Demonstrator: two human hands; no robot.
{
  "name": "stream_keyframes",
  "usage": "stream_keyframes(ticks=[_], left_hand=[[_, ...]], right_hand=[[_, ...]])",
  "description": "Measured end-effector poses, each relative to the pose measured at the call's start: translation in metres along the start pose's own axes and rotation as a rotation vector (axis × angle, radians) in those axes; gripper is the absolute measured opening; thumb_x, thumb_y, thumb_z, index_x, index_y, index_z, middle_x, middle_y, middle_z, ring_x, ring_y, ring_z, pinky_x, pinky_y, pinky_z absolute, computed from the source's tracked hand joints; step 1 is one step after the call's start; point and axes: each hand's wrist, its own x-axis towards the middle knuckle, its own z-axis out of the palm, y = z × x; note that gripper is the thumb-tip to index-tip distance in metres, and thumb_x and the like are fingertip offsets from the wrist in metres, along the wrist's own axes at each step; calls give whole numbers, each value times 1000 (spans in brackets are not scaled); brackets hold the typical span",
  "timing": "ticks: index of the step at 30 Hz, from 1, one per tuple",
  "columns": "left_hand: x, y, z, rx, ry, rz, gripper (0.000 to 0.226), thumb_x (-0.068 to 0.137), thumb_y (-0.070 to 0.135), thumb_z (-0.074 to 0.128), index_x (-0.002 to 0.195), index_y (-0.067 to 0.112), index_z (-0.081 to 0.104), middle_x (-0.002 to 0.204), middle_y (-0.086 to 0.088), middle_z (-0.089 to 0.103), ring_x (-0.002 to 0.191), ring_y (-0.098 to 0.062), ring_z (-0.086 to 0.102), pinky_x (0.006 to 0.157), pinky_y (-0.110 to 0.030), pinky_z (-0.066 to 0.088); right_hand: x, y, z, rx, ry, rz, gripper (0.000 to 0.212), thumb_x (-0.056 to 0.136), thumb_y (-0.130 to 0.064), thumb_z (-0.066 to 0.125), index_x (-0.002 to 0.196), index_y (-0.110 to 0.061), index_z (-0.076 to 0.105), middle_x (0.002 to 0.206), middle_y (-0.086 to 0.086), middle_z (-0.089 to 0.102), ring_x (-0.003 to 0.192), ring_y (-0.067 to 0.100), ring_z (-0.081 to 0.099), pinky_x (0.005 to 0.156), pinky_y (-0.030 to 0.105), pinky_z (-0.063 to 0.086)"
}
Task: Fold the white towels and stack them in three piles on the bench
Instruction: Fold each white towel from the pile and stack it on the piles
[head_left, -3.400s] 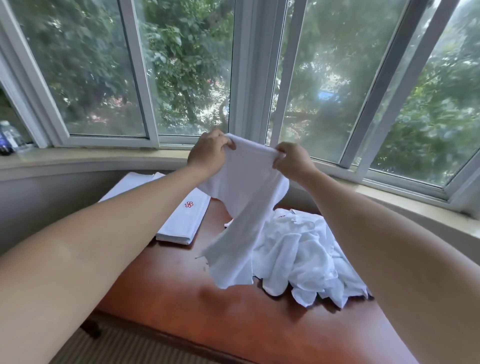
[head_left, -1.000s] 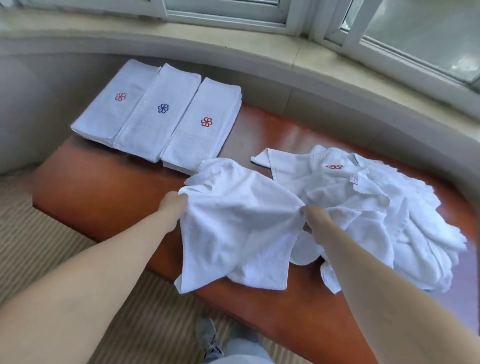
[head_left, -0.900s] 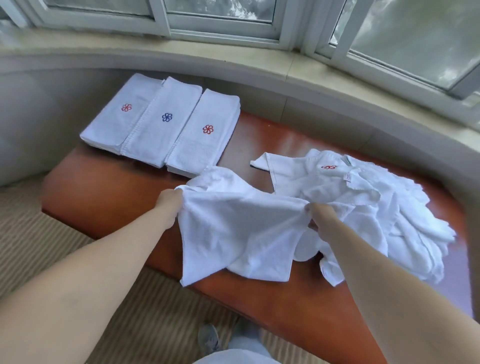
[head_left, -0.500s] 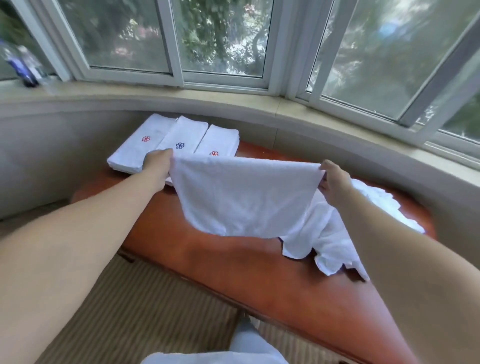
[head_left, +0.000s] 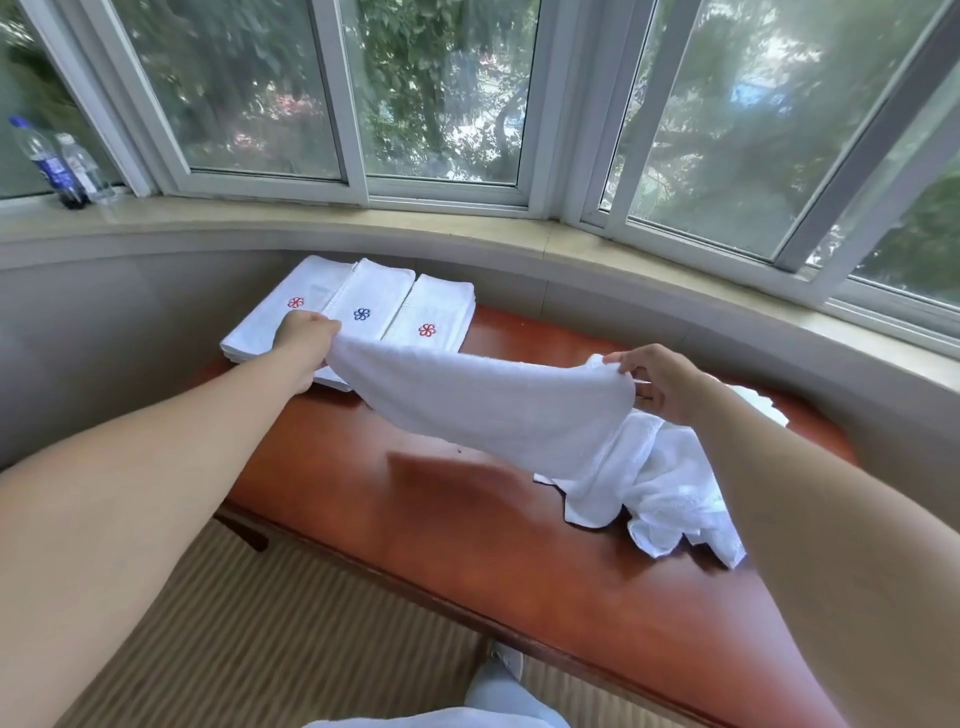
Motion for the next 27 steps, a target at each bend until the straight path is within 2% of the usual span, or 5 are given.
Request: stream_keyframes(ticks=[6,11,15,23,27], left_hand=[[7,5,4,88,-185,-104,10,93,14,63,103,15,66,105,-8,62,93,-23,57,80,-35,49],[16,2,13,683,-489,75,34,86,6,72,117,18,69,118,-1,55,110,-19,52,77,-22,47],[24,-5,26,795,-289,388,27,90,16,67,67,18,51,71,-2,52,71,-23,51,56,-28,35],[27,-16,15,908,-398,322,12,93,29,69,99,18,71,103,-9,69,81,-16,59,68,-27,41],[16,-19,10,1081,-628,41,21,93,31,72,113,29,66,103,0,62,65,-17,54,61,-24,41]], right_hand=[[14,-6,-1,3,12,-149,37,81,10,66,113,-7,77,110,10,76,93,20,72,77,25,59],[32,-3,1,-798,270,-372,18,89,-16,70,104,-20,78,86,-4,69,75,17,63,64,27,48],[44,0,4,-796,411,-475,22,94,-23,63,111,-18,77,91,-4,65,87,21,59,74,30,44],[44,7,-3,-777,304,-316,18,89,-29,72,105,-21,75,92,-4,67,88,21,63,65,29,46],[41,16,-5,-761,156,-76,22,77,-20,76,97,-12,75,98,6,66,97,22,62,87,39,58]])
